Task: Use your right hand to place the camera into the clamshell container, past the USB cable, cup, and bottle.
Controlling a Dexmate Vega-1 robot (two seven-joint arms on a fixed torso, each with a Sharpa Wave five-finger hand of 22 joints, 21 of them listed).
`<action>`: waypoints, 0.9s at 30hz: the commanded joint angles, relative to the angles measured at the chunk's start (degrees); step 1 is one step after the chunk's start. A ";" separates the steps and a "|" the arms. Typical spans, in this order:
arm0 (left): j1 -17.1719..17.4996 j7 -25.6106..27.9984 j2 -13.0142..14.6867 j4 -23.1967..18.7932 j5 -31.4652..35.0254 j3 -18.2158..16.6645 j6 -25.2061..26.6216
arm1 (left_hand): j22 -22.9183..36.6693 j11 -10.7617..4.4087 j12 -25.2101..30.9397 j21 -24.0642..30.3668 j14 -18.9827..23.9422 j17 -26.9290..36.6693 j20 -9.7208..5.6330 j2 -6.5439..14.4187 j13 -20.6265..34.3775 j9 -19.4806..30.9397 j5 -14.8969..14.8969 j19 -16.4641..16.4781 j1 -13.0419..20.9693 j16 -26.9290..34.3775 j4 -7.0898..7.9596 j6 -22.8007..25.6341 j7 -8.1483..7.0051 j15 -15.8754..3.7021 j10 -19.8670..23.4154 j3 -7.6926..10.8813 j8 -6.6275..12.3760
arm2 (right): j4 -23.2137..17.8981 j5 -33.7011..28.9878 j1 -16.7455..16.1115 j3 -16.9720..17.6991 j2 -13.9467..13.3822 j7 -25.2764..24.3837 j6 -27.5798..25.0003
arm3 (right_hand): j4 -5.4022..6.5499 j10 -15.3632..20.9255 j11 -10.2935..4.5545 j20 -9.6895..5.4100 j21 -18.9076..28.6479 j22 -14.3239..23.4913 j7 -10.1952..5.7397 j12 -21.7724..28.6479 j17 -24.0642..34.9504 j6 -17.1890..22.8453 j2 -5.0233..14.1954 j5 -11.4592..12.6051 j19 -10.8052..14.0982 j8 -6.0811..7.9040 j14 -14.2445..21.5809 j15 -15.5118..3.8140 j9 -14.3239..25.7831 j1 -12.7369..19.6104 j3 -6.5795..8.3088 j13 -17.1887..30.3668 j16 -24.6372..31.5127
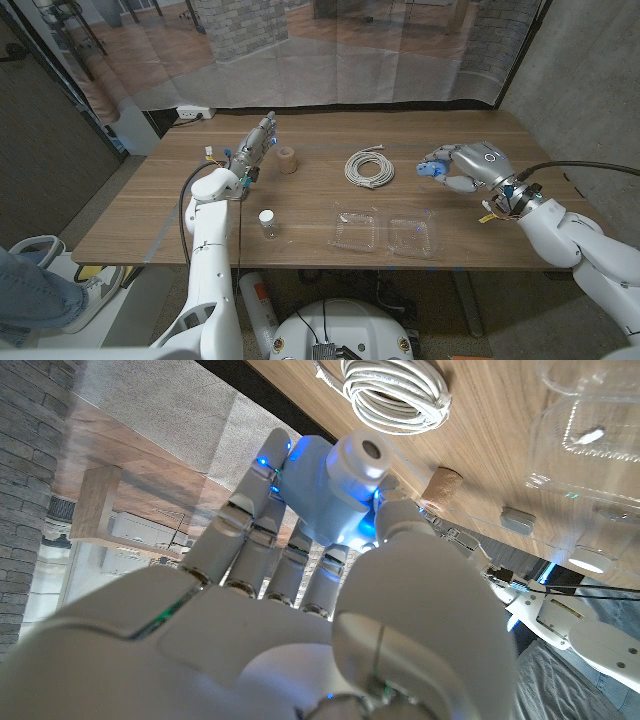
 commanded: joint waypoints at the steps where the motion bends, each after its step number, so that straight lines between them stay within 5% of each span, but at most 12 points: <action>1: 0.02 -0.11 0.17 -0.56 0.08 -0.11 0.33 | 0.13 0.07 0.15 0.46 -0.08 0.28 0.07 0.12 0.28 0.30 -0.19 -0.04 0.59 0.17 0.04 0.44 0.05 0.09 -0.10 -0.22 0.19 | -0.47 0.31 -1.03 0.90 0.43 0.12 2.97 | 0.18 2.13 -1.96 -0.48 0.48 0.14 -1.11 0.26 0.17 3.11 3.68 0.40 -0.44 0.49 0.60 -6.36 1.69 3.66 -0.13 0.59 0.03; 27: -0.06 -0.08 0.05 -0.73 0.08 -0.08 0.35 | 0.13 0.02 0.12 0.45 -0.06 0.29 0.07 0.25 0.27 0.30 -0.28 -0.05 0.74 0.17 0.06 0.73 0.16 0.11 -0.16 -0.49 0.27 | -2.30 -1.20 -3.60 2.72 0.98 -0.60 8.27 | 0.13 2.41 -2.05 -0.57 1.19 0.32 -1.17 0.22 0.49 3.83 3.60 0.40 -0.76 0.63 0.87 -6.63 1.76 4.02 -0.09 0.94 -0.31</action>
